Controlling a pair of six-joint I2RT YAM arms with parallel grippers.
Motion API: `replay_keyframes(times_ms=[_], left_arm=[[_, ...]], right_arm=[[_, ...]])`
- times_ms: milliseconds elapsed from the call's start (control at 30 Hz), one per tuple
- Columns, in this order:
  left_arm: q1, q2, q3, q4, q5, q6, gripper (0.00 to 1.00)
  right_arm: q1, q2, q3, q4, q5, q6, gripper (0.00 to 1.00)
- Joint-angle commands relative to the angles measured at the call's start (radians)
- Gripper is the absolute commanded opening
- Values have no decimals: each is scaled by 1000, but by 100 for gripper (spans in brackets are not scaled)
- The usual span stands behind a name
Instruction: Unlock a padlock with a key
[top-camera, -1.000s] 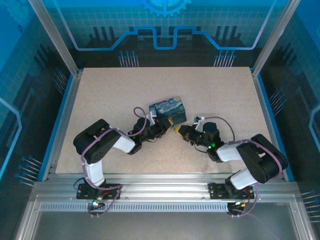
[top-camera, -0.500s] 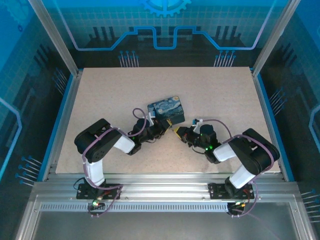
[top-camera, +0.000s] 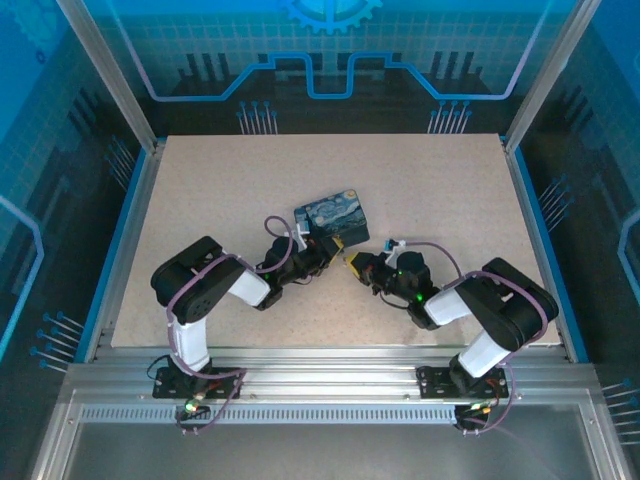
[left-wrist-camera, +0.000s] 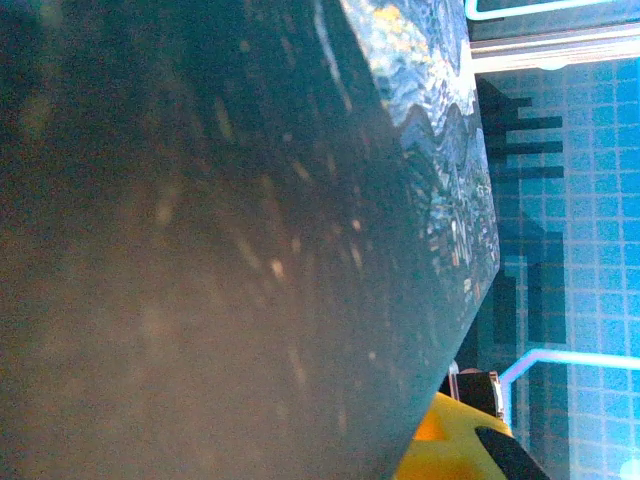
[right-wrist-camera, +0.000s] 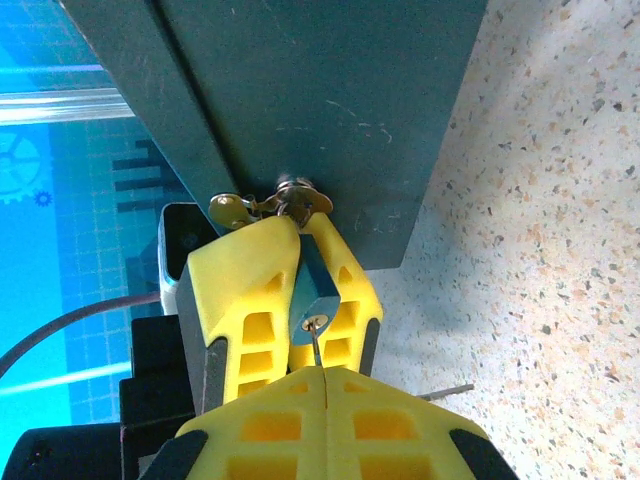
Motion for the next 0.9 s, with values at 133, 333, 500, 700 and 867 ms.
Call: replay_keyframes(times_ms=[133, 333, 500, 700, 867], left_arm=[[-14, -4, 0, 127, 49, -24, 0], [-15, -15, -7, 136, 51, -27, 0], [-15, -17, -9, 147, 48, -29, 0], [-15, -9, -6, 162, 50, -31, 0], [-15, -6, -8, 167, 50, -35, 0]], right_arm=[[36, 12, -29, 33, 90, 41, 0], [22, 51, -23, 90, 90, 55, 0], [22, 98, -8, 123, 73, 70, 0], [20, 182, -28, 260, 100, 137, 0], [28, 216, 1, 285, 83, 161, 0]])
